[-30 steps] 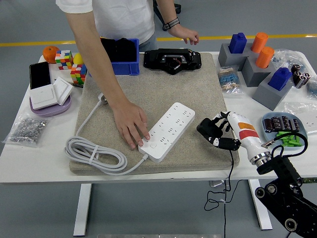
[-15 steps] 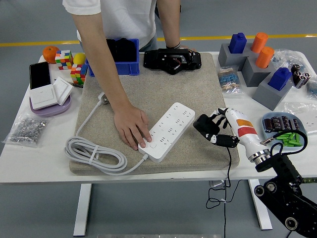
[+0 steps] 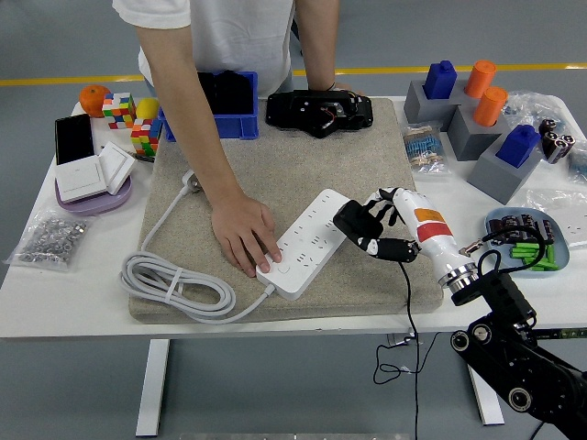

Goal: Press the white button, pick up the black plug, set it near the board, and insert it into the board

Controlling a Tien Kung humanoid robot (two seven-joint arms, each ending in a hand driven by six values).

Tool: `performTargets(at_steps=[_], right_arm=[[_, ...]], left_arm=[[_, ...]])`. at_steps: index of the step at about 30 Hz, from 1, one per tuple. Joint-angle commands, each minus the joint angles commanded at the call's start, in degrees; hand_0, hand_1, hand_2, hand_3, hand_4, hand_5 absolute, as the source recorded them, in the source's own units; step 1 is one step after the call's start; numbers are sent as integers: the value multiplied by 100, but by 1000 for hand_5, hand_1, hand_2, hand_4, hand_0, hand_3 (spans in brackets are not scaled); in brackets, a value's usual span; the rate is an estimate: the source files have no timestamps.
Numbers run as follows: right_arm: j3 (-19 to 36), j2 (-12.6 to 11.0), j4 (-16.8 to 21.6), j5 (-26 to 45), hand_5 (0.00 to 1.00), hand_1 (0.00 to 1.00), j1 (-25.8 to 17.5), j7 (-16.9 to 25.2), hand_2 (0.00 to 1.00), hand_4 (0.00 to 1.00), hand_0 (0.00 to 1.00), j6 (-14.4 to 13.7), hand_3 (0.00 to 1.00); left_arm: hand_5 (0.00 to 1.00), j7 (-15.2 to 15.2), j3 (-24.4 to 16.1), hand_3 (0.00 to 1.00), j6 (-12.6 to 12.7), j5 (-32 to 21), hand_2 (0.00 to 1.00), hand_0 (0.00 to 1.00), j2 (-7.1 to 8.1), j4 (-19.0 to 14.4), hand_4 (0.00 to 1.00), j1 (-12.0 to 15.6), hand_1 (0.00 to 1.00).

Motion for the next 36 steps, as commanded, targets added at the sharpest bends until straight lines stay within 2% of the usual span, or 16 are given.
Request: performTargets(at_steps=[21,36], right_arm=[[-249,314,-701,12,2,303,370,131,340,833,308,-53,445],[-226,442,-983,16,2,303,643,192,340,835,308,-64,444]], left_arm=[[178,0,106,648,-47,51,646,700,94,0,554,-23,668],[177,9,120,648,-33,-26,646,700,58,0,554,-48,668]])
